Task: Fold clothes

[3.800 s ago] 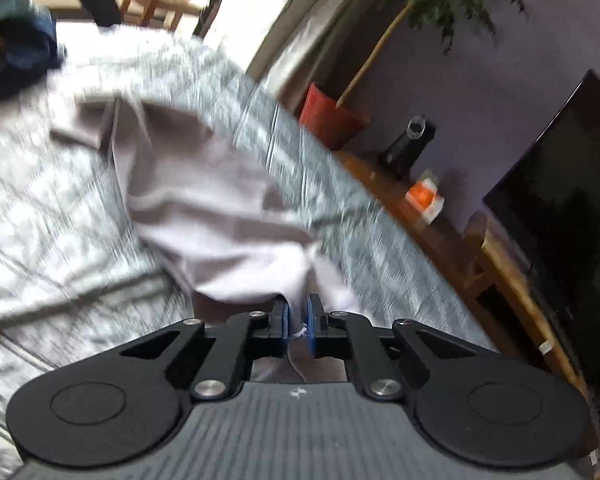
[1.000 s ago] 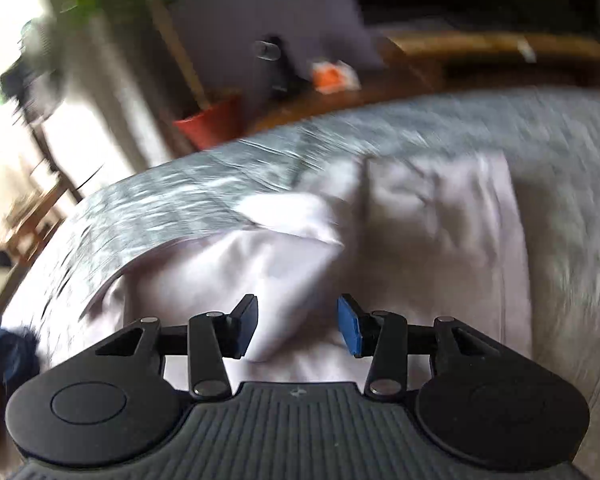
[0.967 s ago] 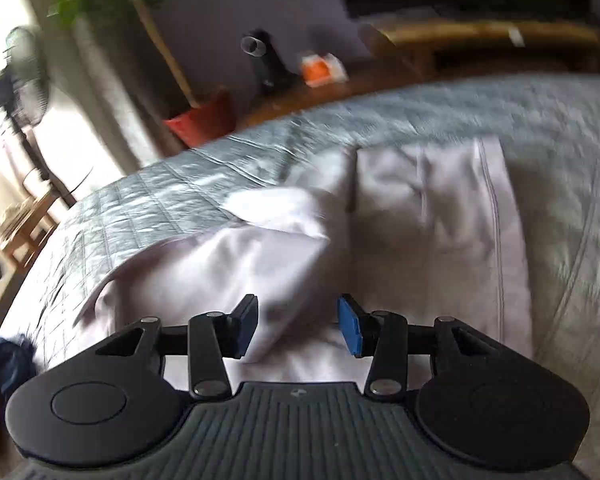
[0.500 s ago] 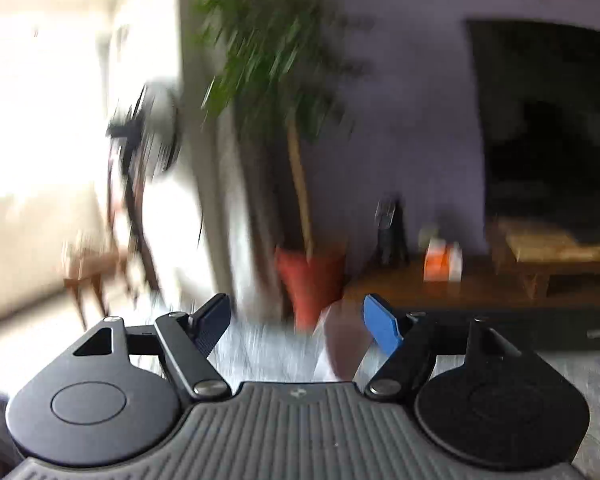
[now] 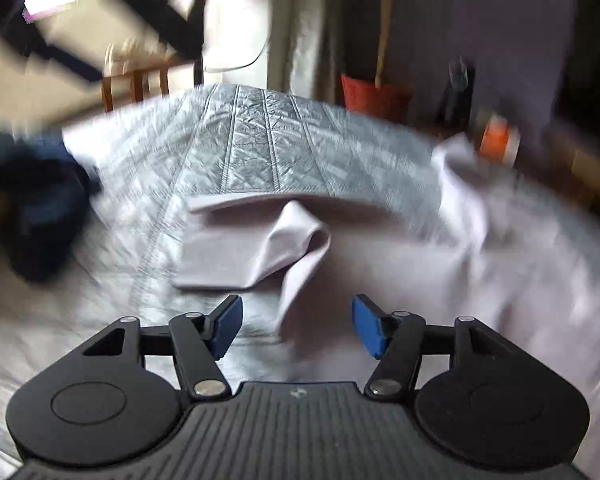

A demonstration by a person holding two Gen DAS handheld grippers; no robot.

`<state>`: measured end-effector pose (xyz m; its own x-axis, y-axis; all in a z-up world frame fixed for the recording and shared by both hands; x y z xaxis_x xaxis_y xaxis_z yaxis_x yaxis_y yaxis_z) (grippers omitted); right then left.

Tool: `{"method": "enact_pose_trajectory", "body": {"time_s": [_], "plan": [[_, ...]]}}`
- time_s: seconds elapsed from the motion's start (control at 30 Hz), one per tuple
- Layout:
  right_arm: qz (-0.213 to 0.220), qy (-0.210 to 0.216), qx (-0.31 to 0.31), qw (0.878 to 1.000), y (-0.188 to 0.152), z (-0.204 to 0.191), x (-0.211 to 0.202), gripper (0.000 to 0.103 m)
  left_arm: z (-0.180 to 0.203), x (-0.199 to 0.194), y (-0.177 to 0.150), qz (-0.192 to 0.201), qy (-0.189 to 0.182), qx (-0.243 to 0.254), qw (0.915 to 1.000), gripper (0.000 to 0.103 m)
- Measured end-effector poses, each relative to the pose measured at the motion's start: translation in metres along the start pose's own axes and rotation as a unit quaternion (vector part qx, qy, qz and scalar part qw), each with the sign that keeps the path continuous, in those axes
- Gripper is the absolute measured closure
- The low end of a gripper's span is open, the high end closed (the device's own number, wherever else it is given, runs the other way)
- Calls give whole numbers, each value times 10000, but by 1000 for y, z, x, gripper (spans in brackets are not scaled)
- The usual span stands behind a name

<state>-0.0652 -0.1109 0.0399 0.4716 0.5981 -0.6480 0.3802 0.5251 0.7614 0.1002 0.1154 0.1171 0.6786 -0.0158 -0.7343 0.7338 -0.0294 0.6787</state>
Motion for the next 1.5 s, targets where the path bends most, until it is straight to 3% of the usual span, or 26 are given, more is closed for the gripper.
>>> {"method": "enact_pose_trajectory", "body": {"time_s": [0.17,0.33,0.4,0.47,0.5,0.53,0.6,0.7,0.77,0.87,0.9,0.93,0.97,1.07,1.1,1.17,1.3,1.4,1.5], "plan": [[270,-374,-1711,9842,-12,-18,-2,42,-4,0,0,-13,20,-81,10000,0],[392,-410,-2742,9600,-2,-39,12,37,0,2,-1,-61,39,4,10000,0],[402,-327,-2834,9576,8,-43,23,35,0,2,-1,-73,48,9,10000,0],[319,-80,-2640,9640,16,-42,32,38,-2,2,-1,-66,64,-21,10000,0],[261,73,-2504,9678,20,-41,35,51,-3,2,0,-62,73,-36,9999,0],[181,228,-2314,9724,23,-39,39,74,-4,1,0,-57,83,-53,9999,0],[21,517,-1643,9851,27,-34,41,94,-6,0,0,-50,107,-82,9999,0],[-100,1013,-568,9932,31,-29,41,96,-10,0,1,-36,142,-143,9998,0],[-114,1480,276,9885,33,-28,37,97,-12,-2,1,-20,156,-190,9997,0],[-246,1931,810,9775,28,-41,30,94,-14,-2,1,-27,172,-232,9996,0],[-256,2041,881,9746,25,-46,27,88,-15,-2,1,-27,176,-244,9995,0],[-265,2150,952,9716,21,-50,23,70,-16,-3,1,-23,176,-247,9995,0],[-240,2166,953,9713,18,-53,17,64,-17,-3,1,-19,175,-251,9995,0],[77,1733,855,9811,10,-40,-15,61,-19,-5,1,-8,175,-262,9995,0],[169,1490,902,9846,6,-29,-26,51,-20,-5,1,-4,179,-275,9995,0],[200,718,911,9931,-8,1,-45,48,-25,-6,1,-3,212,-354,9992,0],[-248,-536,433,9973,-44,48,-68,46,-31,-7,1,-3,258,-467,9986,0],[-341,-866,-78,9956,-59,63,-77,27,-28,-5,1,-26,268,-452,9986,0],[-392,-1059,-562,9920,-62,67,-75,25,-23,-3,0,-56,260,-370,9990,0]]}}
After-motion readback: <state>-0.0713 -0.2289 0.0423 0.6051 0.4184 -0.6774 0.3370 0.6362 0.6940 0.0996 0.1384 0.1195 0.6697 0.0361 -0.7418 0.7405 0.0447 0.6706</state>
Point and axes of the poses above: each gripper's, at about its wrist camera, not at the fingertips, and x roughly the way its jaws point, z to its right, y to its top, the point moved 4 cm from there along x, roughly the way its jaws point, and after that the axes turned 12 degrees about x, right-handed, at the moved point
